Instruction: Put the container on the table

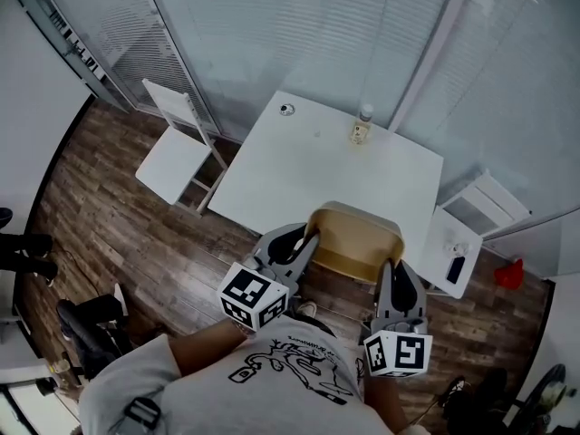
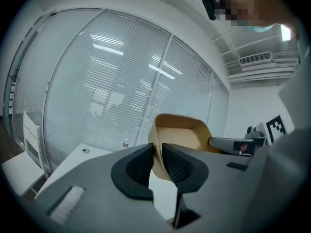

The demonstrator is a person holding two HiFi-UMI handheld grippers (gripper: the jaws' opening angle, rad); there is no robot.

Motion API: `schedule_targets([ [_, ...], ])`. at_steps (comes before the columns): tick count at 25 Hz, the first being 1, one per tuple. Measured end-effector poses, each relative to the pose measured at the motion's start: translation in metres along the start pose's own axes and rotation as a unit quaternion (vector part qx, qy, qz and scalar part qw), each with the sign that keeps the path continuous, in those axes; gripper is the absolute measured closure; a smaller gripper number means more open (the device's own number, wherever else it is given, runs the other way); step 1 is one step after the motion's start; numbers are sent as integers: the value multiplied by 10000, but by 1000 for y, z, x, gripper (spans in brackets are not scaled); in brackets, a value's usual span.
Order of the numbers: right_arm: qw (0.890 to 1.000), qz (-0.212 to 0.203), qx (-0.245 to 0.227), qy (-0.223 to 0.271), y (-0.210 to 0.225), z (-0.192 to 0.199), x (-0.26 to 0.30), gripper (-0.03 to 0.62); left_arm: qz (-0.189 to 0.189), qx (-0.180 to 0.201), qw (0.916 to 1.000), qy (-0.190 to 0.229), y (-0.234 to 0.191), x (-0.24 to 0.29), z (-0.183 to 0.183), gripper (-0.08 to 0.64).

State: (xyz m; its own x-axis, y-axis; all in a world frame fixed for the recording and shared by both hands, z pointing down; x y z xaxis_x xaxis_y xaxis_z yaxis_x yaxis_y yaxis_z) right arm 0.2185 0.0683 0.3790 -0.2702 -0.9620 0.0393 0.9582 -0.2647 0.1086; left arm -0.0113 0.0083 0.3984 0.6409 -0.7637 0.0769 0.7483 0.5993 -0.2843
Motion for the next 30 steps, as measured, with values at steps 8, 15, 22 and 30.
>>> schedule_targets([
  [8,9999,95,-116,19,2,-7,73,557,87,-36,10000,25,-55,46,-20,506],
  [15,9994,273,-195,31,-1,-11,136,557,278,-34,9996,-18,-109,87,-39,506],
  [22,9986,491,-207,26,-4,-9,178,557,516,-32,9986,-83,-148,118,-49,506],
  [30,9980,573,-244,-90,-2,-1,199,557,611,-107,9978,-225,-167,134,-46,506],
])
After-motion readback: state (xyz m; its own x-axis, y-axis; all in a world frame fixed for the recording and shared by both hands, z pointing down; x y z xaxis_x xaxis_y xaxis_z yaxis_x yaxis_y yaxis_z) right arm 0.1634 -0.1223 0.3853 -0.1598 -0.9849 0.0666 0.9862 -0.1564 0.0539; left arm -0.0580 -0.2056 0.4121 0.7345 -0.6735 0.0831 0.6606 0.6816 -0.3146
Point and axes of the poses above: the fingertips, and each gripper's own axes: x forward along the fingers, y to its right, z out of its underside, the point moved 9 cm from there along -x, backward along the fingers, and after that the axes turned 6 degrees about y, right-handed, at the moved point
